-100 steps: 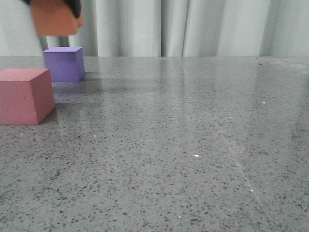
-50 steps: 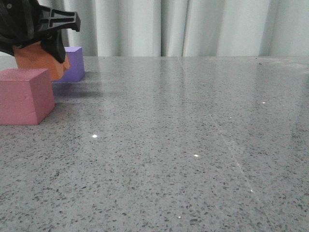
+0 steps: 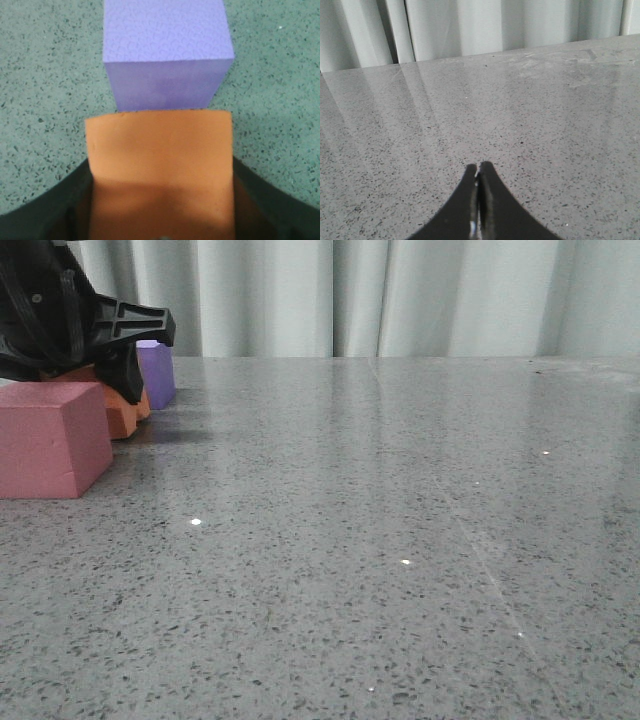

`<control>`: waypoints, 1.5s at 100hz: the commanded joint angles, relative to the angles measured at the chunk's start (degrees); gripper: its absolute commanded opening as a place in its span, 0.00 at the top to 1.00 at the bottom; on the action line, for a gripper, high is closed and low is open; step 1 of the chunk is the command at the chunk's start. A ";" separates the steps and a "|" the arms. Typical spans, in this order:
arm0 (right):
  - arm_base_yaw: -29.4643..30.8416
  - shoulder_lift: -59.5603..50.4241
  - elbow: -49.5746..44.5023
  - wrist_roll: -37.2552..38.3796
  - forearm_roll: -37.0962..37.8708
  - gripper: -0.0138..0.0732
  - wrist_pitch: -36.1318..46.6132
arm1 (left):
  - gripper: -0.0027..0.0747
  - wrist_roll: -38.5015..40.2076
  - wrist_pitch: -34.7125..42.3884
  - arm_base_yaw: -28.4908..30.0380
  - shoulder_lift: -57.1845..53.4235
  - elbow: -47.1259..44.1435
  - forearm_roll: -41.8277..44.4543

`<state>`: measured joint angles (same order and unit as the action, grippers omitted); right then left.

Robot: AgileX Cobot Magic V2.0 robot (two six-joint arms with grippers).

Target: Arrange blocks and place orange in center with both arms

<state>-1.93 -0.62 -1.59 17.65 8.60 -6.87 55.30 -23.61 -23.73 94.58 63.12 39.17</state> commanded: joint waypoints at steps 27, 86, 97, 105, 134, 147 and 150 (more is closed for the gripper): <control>0.31 -1.07 0.81 -0.61 -0.05 0.98 4.91 | 0.14 0.25 3.25 0.06 -1.53 1.95 -0.33; 0.31 -1.07 0.81 -0.61 -0.05 0.98 4.91 | 0.10 -4.79 -1.42 0.06 -18.21 1.92 -0.10; 0.31 -1.07 0.81 -0.61 -0.05 0.98 4.91 | 0.10 -7.48 -3.18 0.06 -24.03 1.31 -0.10; 0.31 -1.07 0.81 -0.61 -0.05 0.98 4.91 | 0.10 -7.60 -3.54 0.18 -28.73 -0.62 1.53; 0.31 -1.07 0.81 -0.61 -0.05 0.98 4.91 | 0.25 -7.37 -3.89 0.18 -50.93 -17.49 3.37; 0.31 -1.07 0.81 -0.61 -0.05 0.98 4.91 | 0.50 -7.37 -4.19 0.18 -61.24 -25.64 3.68; 0.31 -1.07 0.81 -0.61 -0.05 0.98 4.91 | 0.57 -7.37 -4.16 0.18 -63.91 -27.66 3.68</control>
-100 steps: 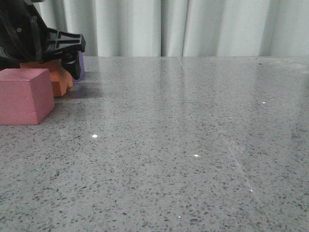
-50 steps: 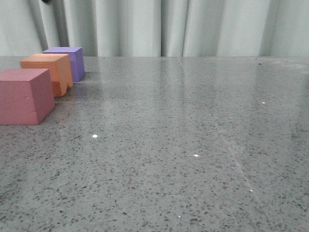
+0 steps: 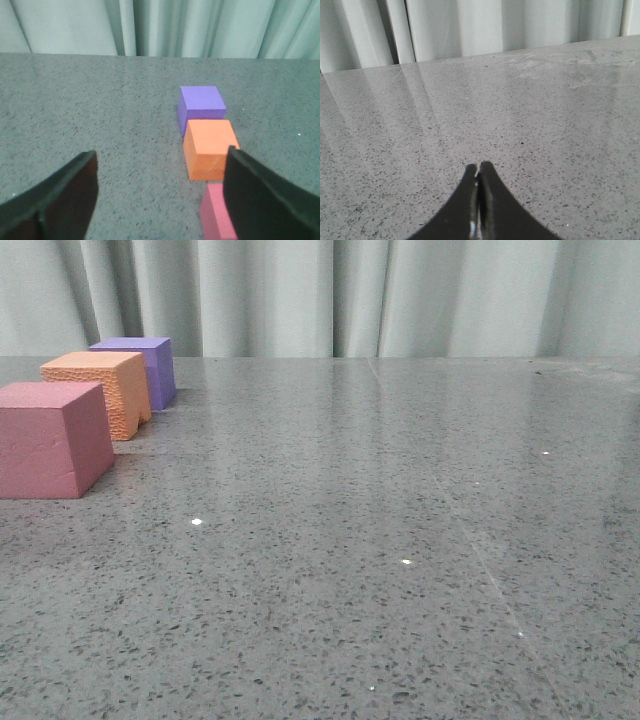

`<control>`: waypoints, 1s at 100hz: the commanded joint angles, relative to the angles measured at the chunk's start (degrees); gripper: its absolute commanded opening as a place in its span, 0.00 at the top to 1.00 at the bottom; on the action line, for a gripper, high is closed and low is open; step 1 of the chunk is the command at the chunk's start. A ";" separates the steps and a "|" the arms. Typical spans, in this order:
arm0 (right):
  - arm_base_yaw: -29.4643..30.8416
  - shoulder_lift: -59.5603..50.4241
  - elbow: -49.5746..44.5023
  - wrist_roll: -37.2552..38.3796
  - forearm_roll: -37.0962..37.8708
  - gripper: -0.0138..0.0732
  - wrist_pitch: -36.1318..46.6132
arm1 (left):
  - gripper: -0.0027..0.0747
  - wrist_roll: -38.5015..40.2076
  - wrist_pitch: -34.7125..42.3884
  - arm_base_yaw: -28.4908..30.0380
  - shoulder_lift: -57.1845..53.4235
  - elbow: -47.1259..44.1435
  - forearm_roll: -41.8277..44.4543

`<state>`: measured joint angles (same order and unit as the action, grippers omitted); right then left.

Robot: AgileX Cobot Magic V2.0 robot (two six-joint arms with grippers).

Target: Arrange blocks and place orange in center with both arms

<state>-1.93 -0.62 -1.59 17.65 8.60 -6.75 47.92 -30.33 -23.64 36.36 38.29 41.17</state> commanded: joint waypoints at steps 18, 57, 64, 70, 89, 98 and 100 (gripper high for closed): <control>0.31 -1.07 0.81 -0.61 -0.05 0.98 4.79 | 0.99 0.02 1.18 0.09 -16.81 -11.50 1.68; 0.31 -1.07 0.81 -0.61 -0.05 0.98 4.79 | 0.99 0.02 -1.92 0.09 -23.29 -19.08 1.71; 0.31 -1.07 0.81 -0.61 -0.05 0.98 4.79 | 0.99 0.02 -1.92 0.09 -23.29 -19.07 1.71; 0.31 -1.07 0.81 -0.61 -0.05 0.98 4.79 | 0.99 0.02 -1.92 0.09 -23.29 -19.07 1.71; 0.31 -1.07 0.81 -0.61 -0.05 0.98 4.79 | 0.99 0.02 -1.92 0.09 -23.29 -19.07 1.71; 0.31 -1.07 0.81 -0.61 -0.05 0.98 4.79 | 0.99 0.02 -1.92 0.09 -23.29 -19.07 1.71; 0.31 -1.07 0.81 -0.61 -0.05 0.98 4.79 | 0.99 0.02 -1.92 0.09 -23.29 -19.07 1.71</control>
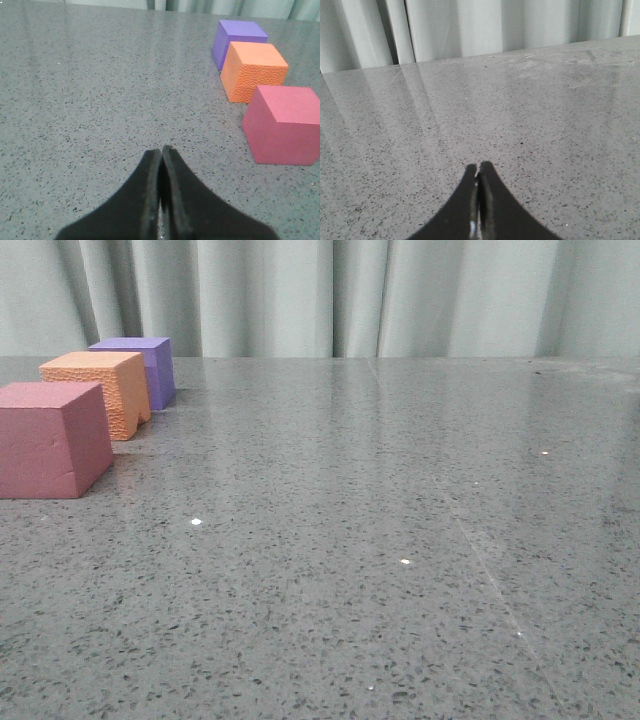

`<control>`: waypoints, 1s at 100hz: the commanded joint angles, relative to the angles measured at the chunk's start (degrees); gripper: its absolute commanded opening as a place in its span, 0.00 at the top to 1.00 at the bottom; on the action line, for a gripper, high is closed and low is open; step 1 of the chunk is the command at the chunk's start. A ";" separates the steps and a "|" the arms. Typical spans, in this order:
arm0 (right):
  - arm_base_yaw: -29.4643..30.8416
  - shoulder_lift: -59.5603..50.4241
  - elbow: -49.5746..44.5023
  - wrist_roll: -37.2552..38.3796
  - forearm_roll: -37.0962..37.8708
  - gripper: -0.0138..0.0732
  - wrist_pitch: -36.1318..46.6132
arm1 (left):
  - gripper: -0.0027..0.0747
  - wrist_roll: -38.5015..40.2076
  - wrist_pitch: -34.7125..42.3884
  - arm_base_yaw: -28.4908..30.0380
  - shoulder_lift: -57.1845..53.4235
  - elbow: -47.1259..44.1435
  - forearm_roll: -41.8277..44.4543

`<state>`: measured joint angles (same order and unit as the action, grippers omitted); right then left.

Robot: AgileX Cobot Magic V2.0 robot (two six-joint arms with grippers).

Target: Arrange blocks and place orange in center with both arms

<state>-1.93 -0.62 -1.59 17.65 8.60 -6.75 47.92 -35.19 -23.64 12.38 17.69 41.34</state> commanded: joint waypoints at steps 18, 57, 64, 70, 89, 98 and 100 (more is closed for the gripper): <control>0.31 -1.07 0.81 -0.61 -0.05 0.98 4.79 | 0.99 0.02 3.18 0.09 0.69 1.53 1.54; 0.31 -1.07 0.81 -0.61 -0.05 0.98 4.79 | 0.99 -31.43 19.40 8.34 0.69 -2.49 -21.20; 0.31 -1.07 0.81 -0.61 -0.05 0.98 4.79 | 0.99 -34.36 26.25 11.51 0.69 -5.14 -24.97; 0.31 -1.07 0.81 -0.61 -0.05 0.98 4.79 | 0.99 -34.33 31.82 13.84 0.69 -7.83 -25.63; 0.31 -1.07 0.81 -0.61 -0.05 0.98 4.79 | 0.99 -34.33 38.70 16.87 -3.61 -15.19 -26.69; 0.31 -1.07 0.81 -0.61 -0.05 0.98 4.79 | 0.99 -34.33 38.70 17.26 -7.76 -17.81 -28.40; 0.31 -1.07 0.81 -0.61 -0.05 0.98 4.79 | 0.99 -34.33 38.70 17.26 -8.77 -18.34 -28.51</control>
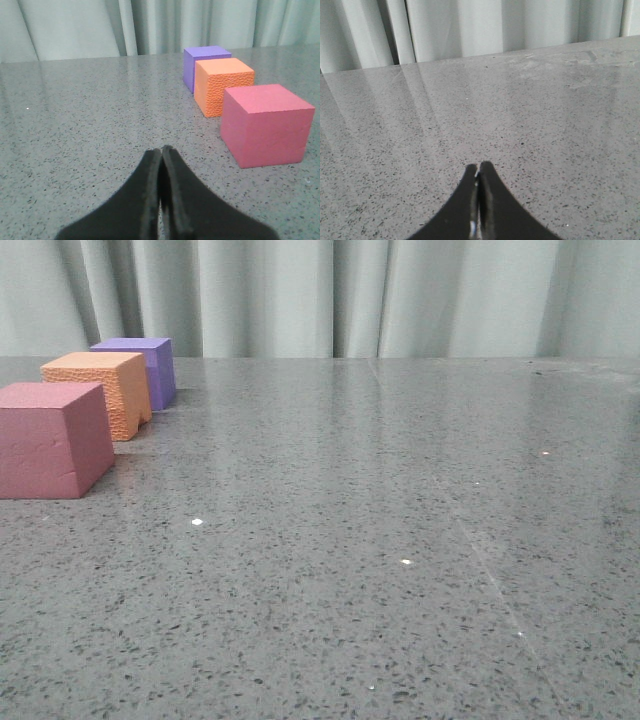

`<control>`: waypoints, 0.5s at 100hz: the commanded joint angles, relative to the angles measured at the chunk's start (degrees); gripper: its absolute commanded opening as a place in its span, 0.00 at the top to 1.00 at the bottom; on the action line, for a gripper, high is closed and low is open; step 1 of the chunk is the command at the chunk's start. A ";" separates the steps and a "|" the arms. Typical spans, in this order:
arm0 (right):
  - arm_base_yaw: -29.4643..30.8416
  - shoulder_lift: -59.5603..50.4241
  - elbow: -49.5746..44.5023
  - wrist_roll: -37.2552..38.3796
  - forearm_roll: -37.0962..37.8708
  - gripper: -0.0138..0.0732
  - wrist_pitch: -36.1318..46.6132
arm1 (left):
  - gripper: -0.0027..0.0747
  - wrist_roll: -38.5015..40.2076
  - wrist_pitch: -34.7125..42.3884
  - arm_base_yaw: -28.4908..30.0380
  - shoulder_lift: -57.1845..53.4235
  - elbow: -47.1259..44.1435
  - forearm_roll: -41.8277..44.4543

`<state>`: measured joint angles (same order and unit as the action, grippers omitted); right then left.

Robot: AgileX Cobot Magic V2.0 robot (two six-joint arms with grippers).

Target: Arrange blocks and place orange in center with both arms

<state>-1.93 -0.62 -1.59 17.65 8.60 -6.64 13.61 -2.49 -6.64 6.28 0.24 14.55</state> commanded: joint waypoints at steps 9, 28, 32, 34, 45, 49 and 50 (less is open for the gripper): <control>0.31 -1.07 0.81 -0.61 -0.05 0.98 4.68 | 0.99 -0.02 6.00 0.75 -6.69 -2.69 -2.95; 0.31 -1.07 0.81 -0.61 -0.05 0.98 4.63 | 0.99 -0.02 2.16 1.39 -8.38 -3.10 -3.39; 0.31 -1.07 0.81 -0.61 -0.05 0.98 4.68 | 0.99 -0.02 1.92 1.39 -8.38 -3.10 -3.39; 0.31 -1.07 0.81 -0.61 -0.05 0.98 4.68 | 0.99 -0.02 1.91 1.39 -8.38 -3.10 -3.39; 0.31 -1.07 0.81 -0.61 -0.05 0.98 4.68 | 0.99 -0.02 1.78 1.39 -8.38 -3.10 -2.80; 0.31 -1.07 0.81 -0.61 -0.05 0.98 4.68 | 0.99 -0.02 1.78 1.39 -8.38 -3.10 -2.46; 0.31 -1.07 0.81 -0.61 -0.05 0.98 4.68 | 0.99 -0.02 1.78 1.39 -8.38 -3.10 -2.37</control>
<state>-1.93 -0.62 -1.59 17.65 8.60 -6.64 13.51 -4.80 -5.56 -0.25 0.25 11.85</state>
